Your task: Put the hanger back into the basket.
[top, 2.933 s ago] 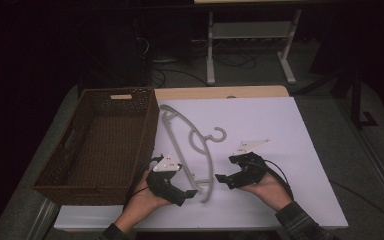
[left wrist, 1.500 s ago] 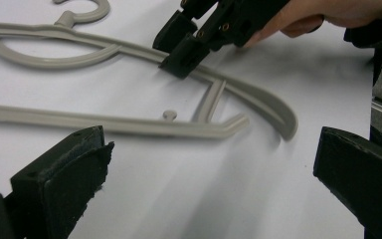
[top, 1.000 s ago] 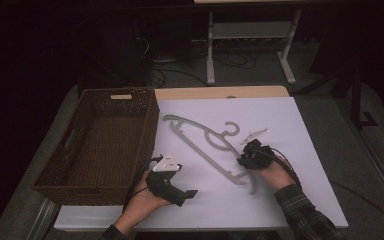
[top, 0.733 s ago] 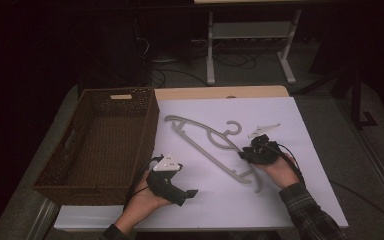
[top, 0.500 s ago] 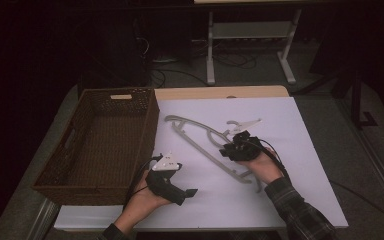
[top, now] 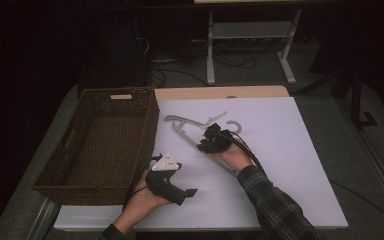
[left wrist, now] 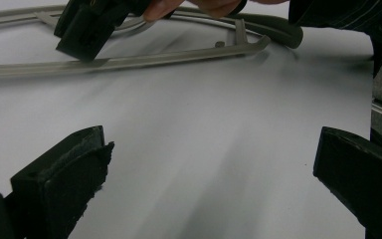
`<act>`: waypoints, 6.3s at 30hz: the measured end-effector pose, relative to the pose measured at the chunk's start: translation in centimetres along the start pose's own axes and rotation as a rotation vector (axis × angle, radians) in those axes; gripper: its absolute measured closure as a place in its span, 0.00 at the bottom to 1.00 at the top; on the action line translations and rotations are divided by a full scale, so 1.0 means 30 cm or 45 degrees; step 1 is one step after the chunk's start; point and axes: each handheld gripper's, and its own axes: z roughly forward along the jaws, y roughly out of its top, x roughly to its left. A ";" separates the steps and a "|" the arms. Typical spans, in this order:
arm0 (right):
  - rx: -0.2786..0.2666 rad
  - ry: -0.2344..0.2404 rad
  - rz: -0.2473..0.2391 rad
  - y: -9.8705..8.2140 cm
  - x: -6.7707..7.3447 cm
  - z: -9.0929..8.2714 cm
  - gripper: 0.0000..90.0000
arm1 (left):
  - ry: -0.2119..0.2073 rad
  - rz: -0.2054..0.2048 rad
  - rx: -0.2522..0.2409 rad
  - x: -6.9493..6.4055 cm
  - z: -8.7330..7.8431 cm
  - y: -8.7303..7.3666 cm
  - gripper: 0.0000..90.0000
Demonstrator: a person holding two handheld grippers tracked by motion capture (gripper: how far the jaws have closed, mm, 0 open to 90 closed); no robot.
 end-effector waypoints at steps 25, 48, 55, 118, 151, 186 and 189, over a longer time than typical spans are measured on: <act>0.105 0.033 -0.088 -0.062 0.020 -0.007 0.89 | 0.014 0.002 0.004 -0.002 0.002 0.000 0.00; 0.105 0.234 -0.329 -0.282 0.137 -0.232 0.79 | 0.021 0.017 0.025 0.000 0.010 -0.002 0.00; -0.024 0.097 -0.160 -0.341 0.062 -0.372 0.84 | 0.024 0.036 0.026 -0.007 0.008 -0.004 0.00; -0.090 -0.265 0.149 -0.529 -0.205 -0.548 0.78 | 0.052 0.036 0.056 0.003 0.021 0.018 0.00; -0.233 -0.254 0.108 -0.531 -0.061 -0.543 0.15 | 0.042 0.060 0.094 0.190 0.220 0.216 0.28; -0.050 -0.085 -0.024 -0.434 -0.015 -0.320 1.00 | 0.009 0.027 0.186 0.291 0.348 0.238 0.42; -0.033 -0.076 -0.038 -0.435 -0.009 -0.310 1.00 | 0.002 0.033 0.196 0.289 0.349 0.238 0.42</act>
